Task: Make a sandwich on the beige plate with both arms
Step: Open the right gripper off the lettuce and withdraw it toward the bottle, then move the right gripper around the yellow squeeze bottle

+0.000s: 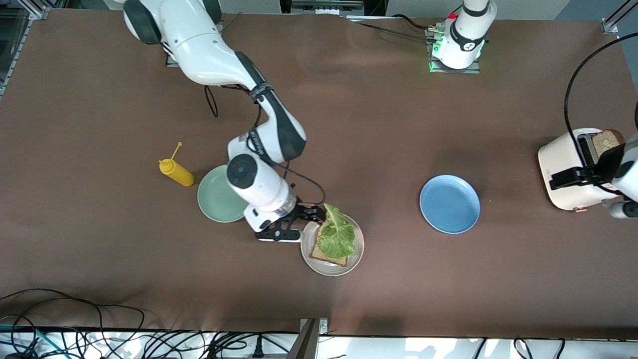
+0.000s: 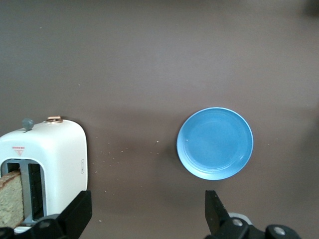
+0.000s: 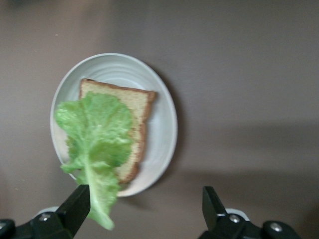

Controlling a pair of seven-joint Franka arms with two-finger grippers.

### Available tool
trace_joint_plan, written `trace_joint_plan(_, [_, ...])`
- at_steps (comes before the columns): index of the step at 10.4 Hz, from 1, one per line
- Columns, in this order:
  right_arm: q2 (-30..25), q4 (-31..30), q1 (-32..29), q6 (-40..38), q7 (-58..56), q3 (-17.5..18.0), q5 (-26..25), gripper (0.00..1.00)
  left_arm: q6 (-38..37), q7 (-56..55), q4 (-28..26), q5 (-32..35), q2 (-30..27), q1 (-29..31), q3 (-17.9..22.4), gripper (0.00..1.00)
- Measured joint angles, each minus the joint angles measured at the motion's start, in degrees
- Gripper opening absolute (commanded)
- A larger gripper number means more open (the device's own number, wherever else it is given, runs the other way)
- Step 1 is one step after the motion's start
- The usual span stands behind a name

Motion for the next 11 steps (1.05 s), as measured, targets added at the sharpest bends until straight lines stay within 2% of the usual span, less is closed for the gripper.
trace_joint_plan(4, [-16.5,-18.3,-6.0,-8.1,-20.8,0.1,-2.2,1.0,-0.6,7.1,-0.4,0.0,0.1,9.0,0.1,1.0])
trace_joint_plan(8, [-34.3,-38.1,-13.8,-10.0,-38.9,5.0,-9.8,1.0,-0.9,13.2,-1.8,0.1,3.4,16.1,0.2,1.0])
trace_joint_plan(10, [-43.8,-48.2,-18.3,-10.2,-54.4,6.4,-10.4,1.0,-0.9,14.1,-1.9,0.1,5.5,20.3,0.3,0.99])
trace_joint_plan(11, [-47.2,-51.1,-20.2,-10.7,-61.0,6.7,-10.6,1.0,-0.9,14.7,-2.1,0.4,6.5,21.9,0.3,0.95])
